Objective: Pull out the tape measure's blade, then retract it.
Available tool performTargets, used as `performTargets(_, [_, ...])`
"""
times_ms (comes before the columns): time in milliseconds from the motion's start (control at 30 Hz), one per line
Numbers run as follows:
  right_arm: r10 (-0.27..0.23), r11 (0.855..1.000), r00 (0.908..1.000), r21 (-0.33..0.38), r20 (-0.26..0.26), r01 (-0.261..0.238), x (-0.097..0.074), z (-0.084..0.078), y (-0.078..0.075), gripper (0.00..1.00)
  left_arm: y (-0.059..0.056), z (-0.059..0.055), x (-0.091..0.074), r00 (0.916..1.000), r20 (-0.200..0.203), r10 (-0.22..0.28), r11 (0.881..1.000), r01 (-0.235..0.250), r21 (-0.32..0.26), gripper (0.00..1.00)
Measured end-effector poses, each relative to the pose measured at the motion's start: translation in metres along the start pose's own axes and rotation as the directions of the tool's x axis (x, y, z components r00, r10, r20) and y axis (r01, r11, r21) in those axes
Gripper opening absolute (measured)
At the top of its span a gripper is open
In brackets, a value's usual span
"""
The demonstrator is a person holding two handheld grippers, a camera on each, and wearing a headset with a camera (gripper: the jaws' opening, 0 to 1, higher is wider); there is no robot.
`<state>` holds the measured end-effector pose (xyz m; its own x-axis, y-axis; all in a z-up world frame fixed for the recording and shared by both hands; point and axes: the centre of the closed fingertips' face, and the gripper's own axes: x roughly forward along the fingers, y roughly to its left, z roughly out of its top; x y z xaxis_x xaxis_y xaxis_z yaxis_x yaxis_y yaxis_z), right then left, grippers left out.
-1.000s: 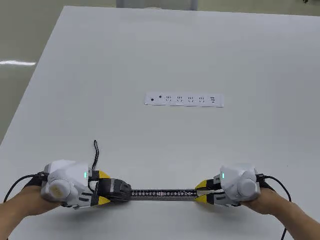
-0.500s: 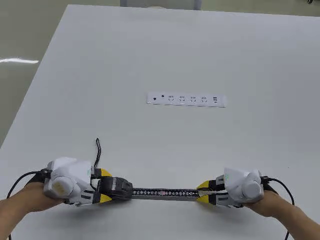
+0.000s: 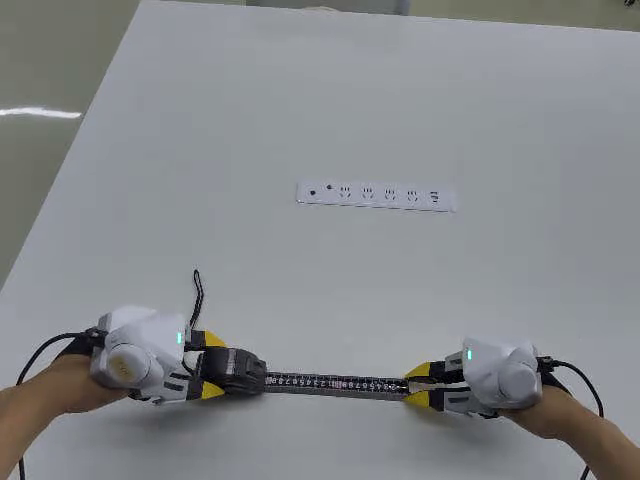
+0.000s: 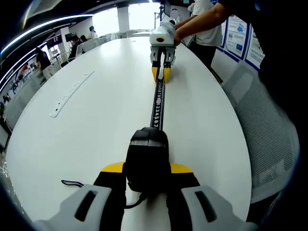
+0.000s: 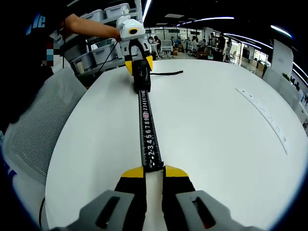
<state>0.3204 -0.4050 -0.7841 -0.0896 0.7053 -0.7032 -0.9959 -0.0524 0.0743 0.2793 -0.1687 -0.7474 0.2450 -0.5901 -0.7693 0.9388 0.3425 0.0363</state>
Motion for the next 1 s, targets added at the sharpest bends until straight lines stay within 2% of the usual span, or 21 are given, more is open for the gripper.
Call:
performTargets(600, [-0.016,1.000,0.9997,0.012,-0.018,0.017,-0.013,-0.015,-0.007,0.08,0.000,0.000,0.000,1.0000,-0.008,-0.004,1.000,0.004,0.000,0.27])
performTargets(800, [-0.032,0.999,0.9994,0.039,-0.012,0.033,-0.022,-0.020,-0.011,0.06,0.001,0.000,0.000,0.9999,-0.010,-0.005,1.000,0.005,0.001,0.27])
performTargets(1000, [-0.015,1.000,0.9991,0.011,-0.040,0.015,-0.021,-0.020,-0.007,0.07,0.000,0.002,0.003,0.9996,-0.022,-0.018,1.000,0.018,0.017,0.27])
